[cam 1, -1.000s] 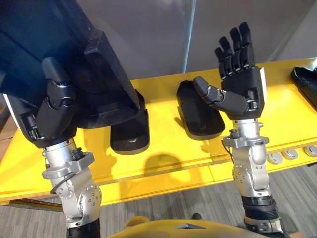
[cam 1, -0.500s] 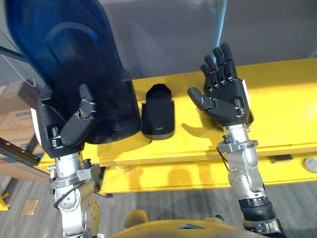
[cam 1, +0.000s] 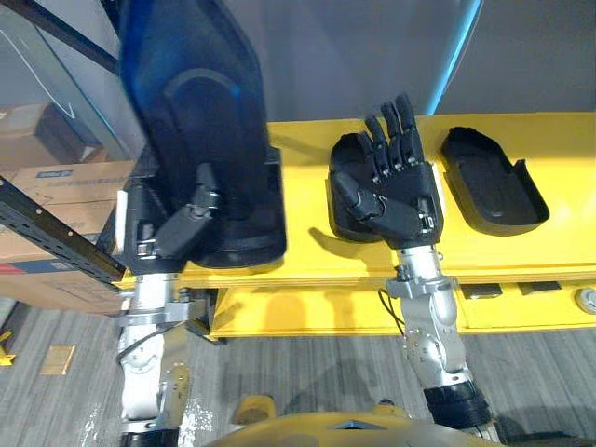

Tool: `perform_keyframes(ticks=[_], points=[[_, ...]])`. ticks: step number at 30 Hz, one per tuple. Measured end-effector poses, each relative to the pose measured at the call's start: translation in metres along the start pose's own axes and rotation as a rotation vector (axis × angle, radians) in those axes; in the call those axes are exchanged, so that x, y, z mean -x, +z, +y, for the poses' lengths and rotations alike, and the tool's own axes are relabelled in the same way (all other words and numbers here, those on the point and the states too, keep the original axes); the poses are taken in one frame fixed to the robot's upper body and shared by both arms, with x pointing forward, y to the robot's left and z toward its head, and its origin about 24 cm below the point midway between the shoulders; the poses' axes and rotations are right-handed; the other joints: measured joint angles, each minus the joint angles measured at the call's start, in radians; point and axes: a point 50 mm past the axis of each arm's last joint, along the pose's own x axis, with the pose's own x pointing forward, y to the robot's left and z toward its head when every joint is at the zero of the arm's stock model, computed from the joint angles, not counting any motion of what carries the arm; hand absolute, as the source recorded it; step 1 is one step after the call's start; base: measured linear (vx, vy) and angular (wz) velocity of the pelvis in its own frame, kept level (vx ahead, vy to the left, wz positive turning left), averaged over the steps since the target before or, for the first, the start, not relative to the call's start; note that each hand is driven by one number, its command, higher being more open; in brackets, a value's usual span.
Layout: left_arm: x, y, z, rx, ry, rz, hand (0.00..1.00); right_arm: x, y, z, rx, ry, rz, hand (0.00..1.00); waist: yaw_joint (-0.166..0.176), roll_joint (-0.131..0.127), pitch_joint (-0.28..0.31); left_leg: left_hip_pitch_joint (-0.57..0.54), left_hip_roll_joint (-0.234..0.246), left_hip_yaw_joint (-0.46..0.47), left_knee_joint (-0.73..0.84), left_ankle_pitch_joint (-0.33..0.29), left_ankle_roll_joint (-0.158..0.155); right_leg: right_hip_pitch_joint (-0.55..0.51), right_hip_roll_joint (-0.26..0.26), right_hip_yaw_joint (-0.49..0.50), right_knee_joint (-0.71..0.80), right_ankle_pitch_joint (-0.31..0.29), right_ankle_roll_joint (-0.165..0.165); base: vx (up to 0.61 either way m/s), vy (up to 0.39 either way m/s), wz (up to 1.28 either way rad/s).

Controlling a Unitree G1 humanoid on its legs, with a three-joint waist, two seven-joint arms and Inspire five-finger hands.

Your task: Walk over and take three plastic housings, then place them on the shelf

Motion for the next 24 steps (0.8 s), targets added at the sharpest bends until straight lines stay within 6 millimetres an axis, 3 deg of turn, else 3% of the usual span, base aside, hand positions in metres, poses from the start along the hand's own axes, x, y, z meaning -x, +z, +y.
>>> perform_keyframes(ticks=[4,8,12,17,19,24], points=[[-0.002,-0.005,-0.009,0.009,0.015,0.017,0.00,0.002,0.013,-0.020,0.073,-0.047,-0.028,1.00,-0.022,0.003,-0.001,0.019,0.028,0.000,-0.076,0.048,-0.020,-0.014,0.030,0.001,0.000,0.001,-0.011,-0.05,-0.069,-0.01],[-0.002,-0.003,-0.001,-0.053,0.085,0.020,0.00,0.012,0.025,-0.030,0.116,-0.101,-0.049,1.00,-0.032,0.013,-0.006,0.036,0.034,0.007,-0.132,0.078,-0.024,-0.024,0.039,0.005,0.001,-0.001,-0.018,-0.03,-0.038,-0.03],[-0.008,-0.006,0.018,-0.153,0.194,0.050,0.00,0.016,0.038,-0.026,0.133,-0.090,-0.086,1.00,-0.032,0.030,-0.002,0.034,0.029,0.019,-0.178,0.111,-0.021,-0.067,0.034,0.020,0.025,-0.004,-0.022,-0.02,-0.002,-0.05],[-0.019,-0.017,0.041,-0.236,0.323,0.106,0.00,0.014,0.039,-0.023,0.146,-0.046,-0.081,1.00,-0.033,0.052,0.015,0.031,0.022,0.026,-0.210,0.141,-0.018,-0.119,0.023,0.037,0.080,-0.020,-0.032,-0.05,-0.007,-0.04],[-0.041,-0.027,0.055,-0.256,0.370,0.133,0.00,-0.005,0.039,-0.012,0.151,0.077,-0.060,1.00,-0.047,0.074,0.064,0.009,-0.001,0.032,-0.223,0.171,-0.009,-0.197,-0.011,0.062,0.174,-0.055,-0.038,-0.17,0.000,-0.02],[-0.056,-0.034,0.064,-0.275,0.339,0.176,0.00,-0.021,0.035,0.003,0.132,0.197,-0.028,1.00,-0.061,0.080,0.110,-0.009,-0.019,0.059,-0.220,0.184,-0.004,-0.269,-0.031,0.108,0.242,-0.066,-0.039,-0.08,0.006,-0.14]])
